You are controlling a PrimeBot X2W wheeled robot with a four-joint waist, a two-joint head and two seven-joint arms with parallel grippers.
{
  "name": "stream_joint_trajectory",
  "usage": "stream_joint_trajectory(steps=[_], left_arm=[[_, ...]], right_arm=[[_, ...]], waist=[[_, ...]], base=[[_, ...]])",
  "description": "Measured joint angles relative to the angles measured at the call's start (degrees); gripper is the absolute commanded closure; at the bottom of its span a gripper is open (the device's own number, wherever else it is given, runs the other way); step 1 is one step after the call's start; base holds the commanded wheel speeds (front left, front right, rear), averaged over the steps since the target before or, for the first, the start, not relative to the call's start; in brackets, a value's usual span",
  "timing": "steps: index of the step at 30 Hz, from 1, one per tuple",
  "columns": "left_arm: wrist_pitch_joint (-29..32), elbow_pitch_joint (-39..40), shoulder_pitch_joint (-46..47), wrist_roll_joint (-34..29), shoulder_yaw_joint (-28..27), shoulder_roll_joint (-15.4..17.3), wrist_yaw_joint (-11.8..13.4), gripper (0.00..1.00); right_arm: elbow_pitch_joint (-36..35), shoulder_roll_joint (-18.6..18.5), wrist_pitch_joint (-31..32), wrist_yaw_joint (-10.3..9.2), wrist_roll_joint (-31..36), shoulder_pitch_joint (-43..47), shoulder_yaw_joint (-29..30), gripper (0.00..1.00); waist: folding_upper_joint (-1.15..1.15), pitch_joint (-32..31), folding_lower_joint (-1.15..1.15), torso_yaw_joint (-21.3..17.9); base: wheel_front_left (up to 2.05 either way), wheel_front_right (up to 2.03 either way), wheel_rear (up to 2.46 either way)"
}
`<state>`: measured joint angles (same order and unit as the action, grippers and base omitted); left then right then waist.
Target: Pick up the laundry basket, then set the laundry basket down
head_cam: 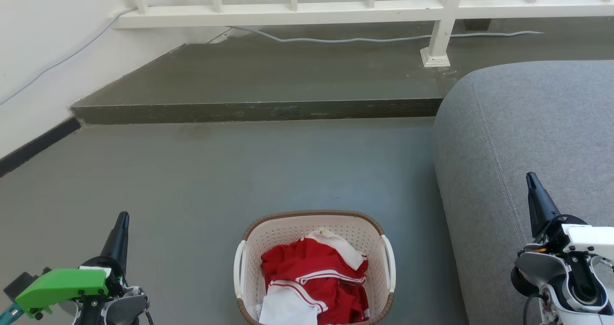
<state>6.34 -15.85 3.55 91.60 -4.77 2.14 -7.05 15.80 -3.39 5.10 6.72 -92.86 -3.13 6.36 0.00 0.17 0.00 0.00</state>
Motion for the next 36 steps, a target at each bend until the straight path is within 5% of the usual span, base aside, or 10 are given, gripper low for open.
stream_joint_trajectory(steps=[36], left_arm=[[0.0, 0.0, 0.0, 0.0, 0.0, 0.0, 0.0, 1.00]], right_arm=[[0.0, 0.1, 0.0, 0.00, 0.0, 0.0, 0.1, 1.00]], waist=[[0.00, 0.0, 0.00, 0.0]], base=[[0.00, 0.00, 0.00]])
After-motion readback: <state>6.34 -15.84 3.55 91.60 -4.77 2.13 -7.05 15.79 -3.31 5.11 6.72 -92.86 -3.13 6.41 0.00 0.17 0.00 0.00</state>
